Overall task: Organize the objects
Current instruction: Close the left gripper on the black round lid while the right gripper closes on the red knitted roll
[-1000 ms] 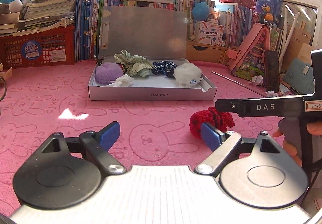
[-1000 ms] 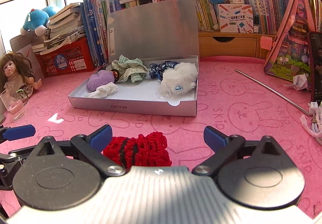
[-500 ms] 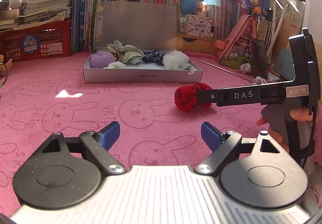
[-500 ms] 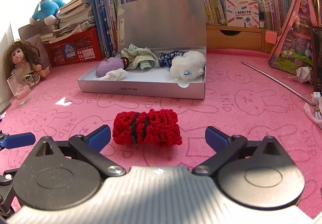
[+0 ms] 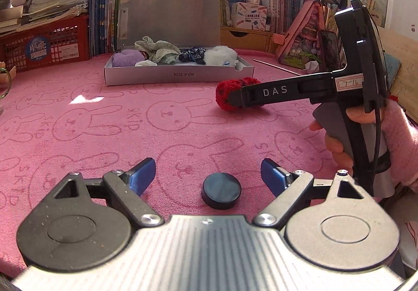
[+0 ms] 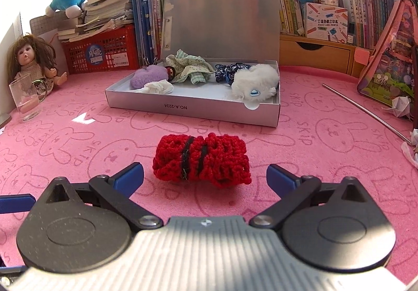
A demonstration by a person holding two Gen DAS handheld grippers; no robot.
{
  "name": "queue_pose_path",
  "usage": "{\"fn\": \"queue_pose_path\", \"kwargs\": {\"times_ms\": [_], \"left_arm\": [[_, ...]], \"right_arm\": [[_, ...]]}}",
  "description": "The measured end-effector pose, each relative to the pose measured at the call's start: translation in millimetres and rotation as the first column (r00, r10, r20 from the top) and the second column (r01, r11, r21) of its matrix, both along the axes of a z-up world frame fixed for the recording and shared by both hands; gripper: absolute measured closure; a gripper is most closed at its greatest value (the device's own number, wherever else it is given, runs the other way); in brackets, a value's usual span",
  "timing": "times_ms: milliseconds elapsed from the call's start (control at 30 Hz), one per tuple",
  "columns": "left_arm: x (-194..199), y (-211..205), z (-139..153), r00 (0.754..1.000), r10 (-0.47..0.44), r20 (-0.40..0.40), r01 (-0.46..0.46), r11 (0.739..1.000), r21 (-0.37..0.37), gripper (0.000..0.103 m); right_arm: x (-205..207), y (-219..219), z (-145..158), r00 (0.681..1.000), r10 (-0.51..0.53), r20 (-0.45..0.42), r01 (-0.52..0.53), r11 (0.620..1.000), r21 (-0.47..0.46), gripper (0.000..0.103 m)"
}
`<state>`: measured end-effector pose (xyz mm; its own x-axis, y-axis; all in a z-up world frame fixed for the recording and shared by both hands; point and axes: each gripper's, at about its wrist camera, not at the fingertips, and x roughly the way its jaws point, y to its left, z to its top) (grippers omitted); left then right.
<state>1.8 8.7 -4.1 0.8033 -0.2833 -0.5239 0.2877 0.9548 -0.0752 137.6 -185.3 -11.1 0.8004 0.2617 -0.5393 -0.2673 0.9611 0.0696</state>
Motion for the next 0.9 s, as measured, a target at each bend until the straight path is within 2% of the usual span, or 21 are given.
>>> {"fn": "queue_pose_path", "kwargs": {"times_ms": [133, 200, 267, 333, 367, 467, 667, 733, 900], "left_arm": [[-6.8, -3.4, -4.5, 1.0, 0.015, 0.005, -0.015, 1.0, 0.014, 0.015], [-10.5, -5.2, -5.9, 1.0, 0.019, 0.01, -0.019, 1.0, 0.023, 0.022], [-12.5, -7.2, -7.2, 1.0, 0.01, 0.005, -0.01, 0.999, 0.03, 0.04], [-15.1, -10.3, -7.9, 1.0, 0.008, 0.013, -0.009, 0.999, 0.053, 0.048], [-16.0, -11.4, -7.8, 1.0, 0.005, 0.015, -0.006, 0.998, 0.061, 0.055], [-17.6, -11.8, -7.2, 1.0, 0.007, 0.013, -0.008, 0.999, 0.053, 0.066], [-12.6, -9.7, -4.9, 0.999, 0.031, 0.01, -0.031, 0.998, 0.048, 0.066], [-9.1, -7.6, -3.7, 0.999, 0.043, 0.008, -0.043, 0.998, 0.045, 0.066], [8.0, 0.5, 2.1, 0.996, 0.087, 0.012, -0.087, 0.995, 0.043, 0.066]], "right_arm": [[5.0, 1.1, -3.7, 1.0, -0.017, -0.008, 0.017, 1.0, 0.0, 0.0], [6.2, 1.2, -6.3, 1.0, -0.023, -0.017, 0.024, 1.0, 0.002, 0.0], [8.2, 1.5, -8.2, 0.999, -0.023, -0.031, 0.023, 1.0, 0.0, 0.0], [8.2, 1.5, -6.9, 0.999, -0.025, -0.024, 0.025, 1.0, -0.001, 0.0], [8.3, 2.4, -6.0, 1.0, -0.025, -0.018, 0.025, 1.0, -0.004, 0.0], [9.5, 4.7, -3.6, 1.0, -0.028, -0.007, 0.028, 1.0, -0.011, 0.0], [14.5, 9.1, -1.8, 0.999, -0.038, -0.015, 0.037, 0.999, -0.023, 0.001], [14.9, 9.1, -0.6, 0.999, -0.034, -0.021, 0.034, 0.999, -0.015, 0.007], [14.8, 10.8, 1.2, 0.999, -0.023, -0.025, 0.023, 1.0, -0.015, 0.012]]}}
